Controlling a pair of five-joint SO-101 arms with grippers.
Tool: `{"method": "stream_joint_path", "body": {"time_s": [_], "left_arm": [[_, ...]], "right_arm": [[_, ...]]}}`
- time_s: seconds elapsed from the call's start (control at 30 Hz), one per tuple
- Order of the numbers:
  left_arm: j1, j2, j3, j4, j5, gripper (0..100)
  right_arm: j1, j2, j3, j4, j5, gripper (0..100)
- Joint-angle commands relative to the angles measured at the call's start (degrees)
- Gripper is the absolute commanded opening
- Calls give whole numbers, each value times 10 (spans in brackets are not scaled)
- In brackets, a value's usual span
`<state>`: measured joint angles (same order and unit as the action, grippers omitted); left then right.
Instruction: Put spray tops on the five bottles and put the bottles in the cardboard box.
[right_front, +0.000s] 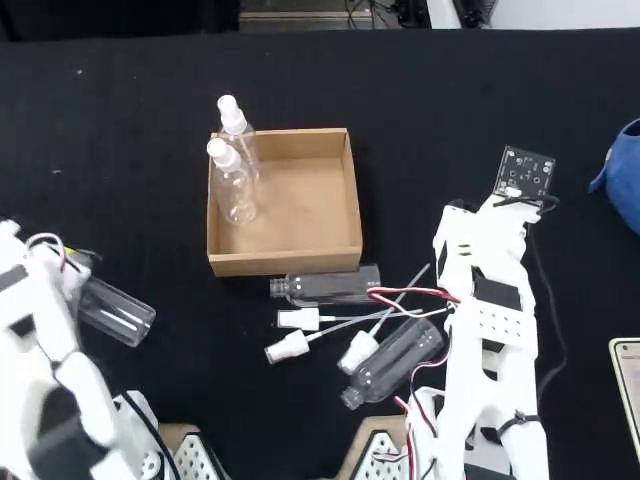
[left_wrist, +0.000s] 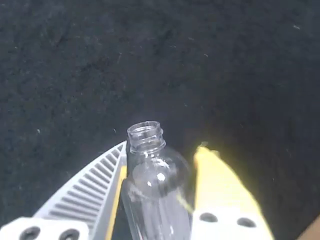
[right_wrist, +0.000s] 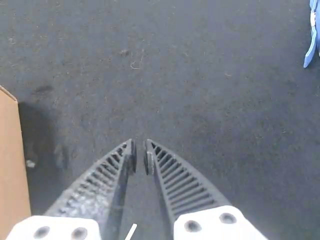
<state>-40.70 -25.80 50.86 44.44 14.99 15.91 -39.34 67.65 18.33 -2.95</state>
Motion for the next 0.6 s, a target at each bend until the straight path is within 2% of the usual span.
{"method": "stream_joint_path", "body": {"time_s": [0.0, 0.1, 0.17, 0.27, 0.33, 0.4, 0.47, 0.57], "left_arm": [[-16, 34, -65, -5, 1, 274], [-29, 31, -68, -5, 1, 381], [-32, 22, -68, 11, 1, 401], [-18, 3, -75, 127, 21, 380], [3, -5, -90, 217, 66, 367], [20, -7, -98, 259, 113, 359], [25, -6, -94, 255, 154, 356], [25, 9, -72, 203, 192, 357]], "right_arm": [[9, -12, -1, -15, -1, 11], [9, -12, -1, -15, -1, 11], [9, -12, -1, -15, -1, 11], [8, -12, -1, -15, 0, 11], [8, -12, -1, -15, 0, 11], [8, -12, -1, -15, 0, 11], [8, -12, -1, -15, 0, 11], [8, -12, -1, -12, 0, 11]]}}
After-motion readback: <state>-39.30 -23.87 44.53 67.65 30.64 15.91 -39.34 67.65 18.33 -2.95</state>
